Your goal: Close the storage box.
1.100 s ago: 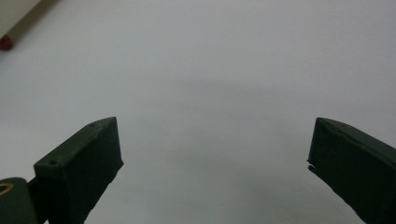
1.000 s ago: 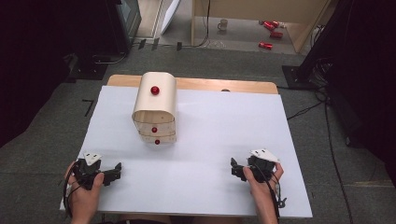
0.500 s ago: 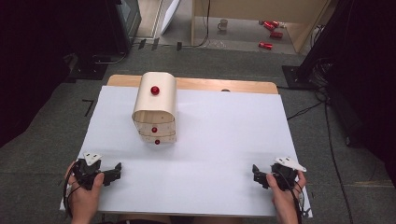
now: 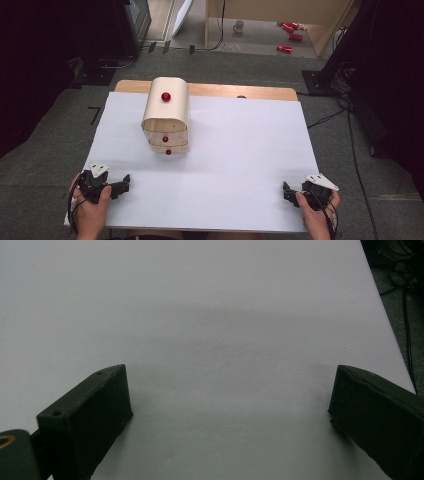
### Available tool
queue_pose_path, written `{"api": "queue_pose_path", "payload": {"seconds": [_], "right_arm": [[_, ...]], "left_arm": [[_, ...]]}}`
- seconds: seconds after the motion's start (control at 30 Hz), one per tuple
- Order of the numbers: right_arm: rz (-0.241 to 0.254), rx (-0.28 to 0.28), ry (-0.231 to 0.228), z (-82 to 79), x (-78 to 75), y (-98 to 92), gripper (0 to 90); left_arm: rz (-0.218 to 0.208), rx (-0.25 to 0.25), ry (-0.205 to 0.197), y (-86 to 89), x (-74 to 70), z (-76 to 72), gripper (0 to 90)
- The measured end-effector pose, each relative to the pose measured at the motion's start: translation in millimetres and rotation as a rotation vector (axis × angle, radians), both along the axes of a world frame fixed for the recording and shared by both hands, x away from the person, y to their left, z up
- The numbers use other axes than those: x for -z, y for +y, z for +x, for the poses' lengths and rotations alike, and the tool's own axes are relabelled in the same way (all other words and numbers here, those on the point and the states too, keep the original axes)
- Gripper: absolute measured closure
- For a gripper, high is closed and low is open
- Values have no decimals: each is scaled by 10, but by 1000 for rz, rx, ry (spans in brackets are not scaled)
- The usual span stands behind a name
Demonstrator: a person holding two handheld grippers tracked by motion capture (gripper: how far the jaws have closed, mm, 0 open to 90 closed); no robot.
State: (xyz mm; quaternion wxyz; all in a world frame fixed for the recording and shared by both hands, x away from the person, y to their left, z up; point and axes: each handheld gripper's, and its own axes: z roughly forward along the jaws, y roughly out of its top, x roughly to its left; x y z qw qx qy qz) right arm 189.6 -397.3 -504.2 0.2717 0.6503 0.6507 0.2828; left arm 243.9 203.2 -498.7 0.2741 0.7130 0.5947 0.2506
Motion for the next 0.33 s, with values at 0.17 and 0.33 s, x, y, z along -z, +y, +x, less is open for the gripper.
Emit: {"api": "queue_pose_path", "payload": {"seconds": [0.17,0.33], "right_arm": [[0,3,-3,-5,3,4,27],[-2,1,-6,-7,5,2,27]], "left_arm": [[-1,1,1,3,-1,-1,0],[-2,1,0,4,-1,-1,0]]}}
